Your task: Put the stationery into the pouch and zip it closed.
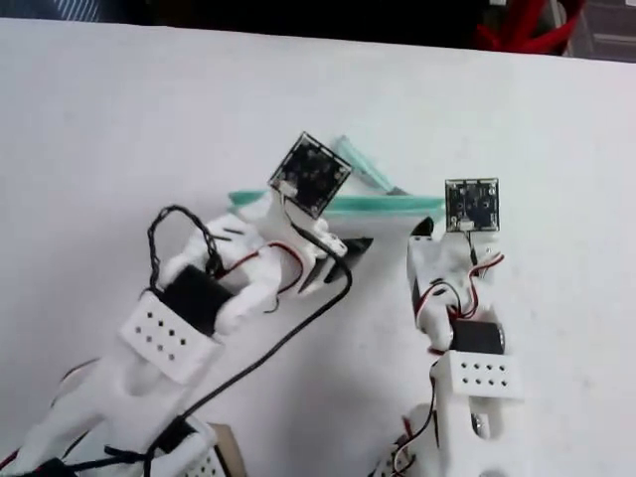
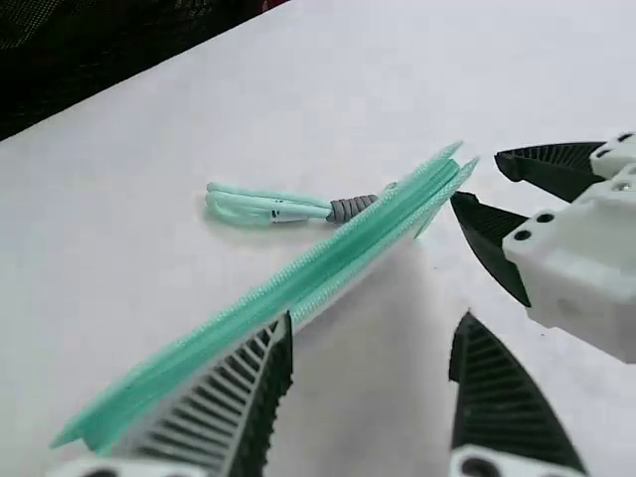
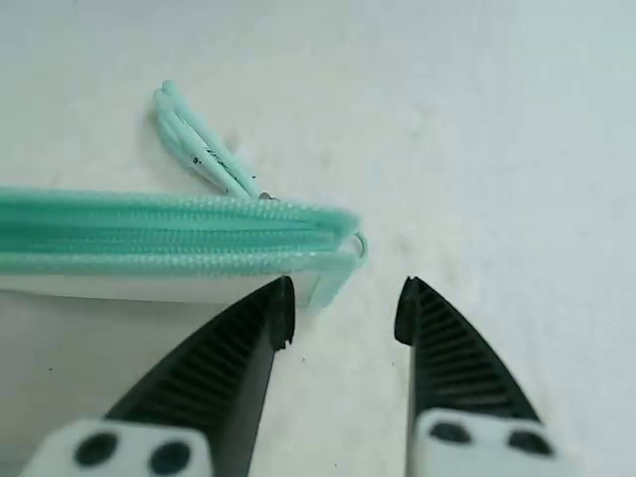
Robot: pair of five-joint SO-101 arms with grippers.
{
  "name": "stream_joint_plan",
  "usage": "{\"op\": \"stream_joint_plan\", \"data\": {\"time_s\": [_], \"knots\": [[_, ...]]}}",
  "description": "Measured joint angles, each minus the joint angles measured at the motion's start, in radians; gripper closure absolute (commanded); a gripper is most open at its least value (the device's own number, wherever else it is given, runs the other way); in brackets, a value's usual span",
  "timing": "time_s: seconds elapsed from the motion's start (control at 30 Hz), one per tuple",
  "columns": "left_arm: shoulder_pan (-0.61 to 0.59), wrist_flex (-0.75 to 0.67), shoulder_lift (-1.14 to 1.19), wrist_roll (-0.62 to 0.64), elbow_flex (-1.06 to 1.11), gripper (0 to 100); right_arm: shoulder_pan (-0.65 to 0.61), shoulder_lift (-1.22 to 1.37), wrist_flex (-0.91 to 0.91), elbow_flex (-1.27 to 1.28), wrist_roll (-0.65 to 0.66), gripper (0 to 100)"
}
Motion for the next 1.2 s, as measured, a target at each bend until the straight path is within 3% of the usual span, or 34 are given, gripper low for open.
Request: {"op": "stream_joint_plan", "data": {"time_s": [0.17,0.53,0.73,0.8,0.93,1.03,1.2], "knots": [[-0.112,0.135,-0.008,-0.028,-0.114,81,0.0,0.0,0.0,0.0,0.0,83.5],[-0.58,0.371,-0.015,-0.029,-0.361,80,0.032,-0.021,0.012,-0.003,0.0,83.6],[-0.736,0.446,-0.015,-0.032,-0.364,80,0.11,-0.227,0.443,-0.255,-0.002,83.6],[-0.756,0.466,-0.015,-0.037,-0.364,80,0.104,-0.328,0.569,-0.319,-0.002,83.6],[-0.76,0.477,-0.017,-0.044,-0.304,80,0.038,-0.388,0.655,-0.353,-0.002,83.7],[-0.721,0.45,-0.017,-0.121,-0.166,80,0.038,-0.305,0.672,-0.354,0.005,83.7],[-0.654,0.342,-0.017,-0.255,0.107,81,0.092,-0.031,0.672,-0.373,0.126,83.7]]}}
